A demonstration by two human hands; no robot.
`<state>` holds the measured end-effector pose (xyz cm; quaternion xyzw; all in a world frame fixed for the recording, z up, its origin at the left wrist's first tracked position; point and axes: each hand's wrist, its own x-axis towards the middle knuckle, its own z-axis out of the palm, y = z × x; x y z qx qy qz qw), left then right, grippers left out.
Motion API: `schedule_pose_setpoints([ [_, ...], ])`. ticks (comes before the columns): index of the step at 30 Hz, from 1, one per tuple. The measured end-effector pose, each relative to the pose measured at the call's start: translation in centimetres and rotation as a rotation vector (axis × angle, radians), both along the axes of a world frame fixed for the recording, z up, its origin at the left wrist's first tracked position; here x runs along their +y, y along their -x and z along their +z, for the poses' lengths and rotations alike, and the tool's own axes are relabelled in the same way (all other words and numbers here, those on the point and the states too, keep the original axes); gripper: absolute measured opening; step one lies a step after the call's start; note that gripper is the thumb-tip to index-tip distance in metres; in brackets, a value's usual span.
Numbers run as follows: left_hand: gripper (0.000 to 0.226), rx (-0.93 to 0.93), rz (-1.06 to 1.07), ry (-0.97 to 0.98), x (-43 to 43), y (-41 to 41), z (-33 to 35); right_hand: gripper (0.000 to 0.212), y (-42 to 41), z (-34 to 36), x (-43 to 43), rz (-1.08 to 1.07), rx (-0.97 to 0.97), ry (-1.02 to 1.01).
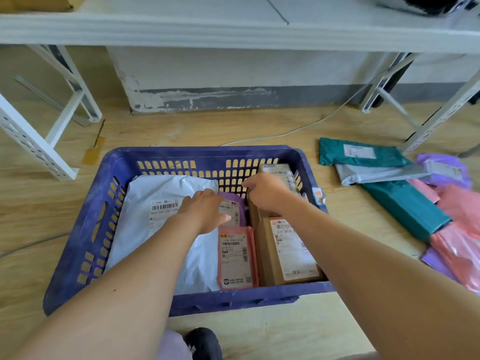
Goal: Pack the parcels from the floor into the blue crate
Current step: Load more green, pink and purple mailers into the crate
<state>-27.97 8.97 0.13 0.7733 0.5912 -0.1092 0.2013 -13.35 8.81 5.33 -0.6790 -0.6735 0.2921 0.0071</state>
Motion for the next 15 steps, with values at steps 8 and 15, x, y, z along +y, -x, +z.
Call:
schedule_pose_setpoints([
  [8,0.048,-0.152,-0.115,-0.1,-1.9,-5.1,8.3,0.045,-6.0,8.2,-6.0,-0.084,0.023,-0.147],
  [15,0.055,-0.265,-0.34,-0.185,-6.0,-13.2,14.8,0.038,-14.6,11.7,-13.5,-0.34,-0.001,-0.253],
])
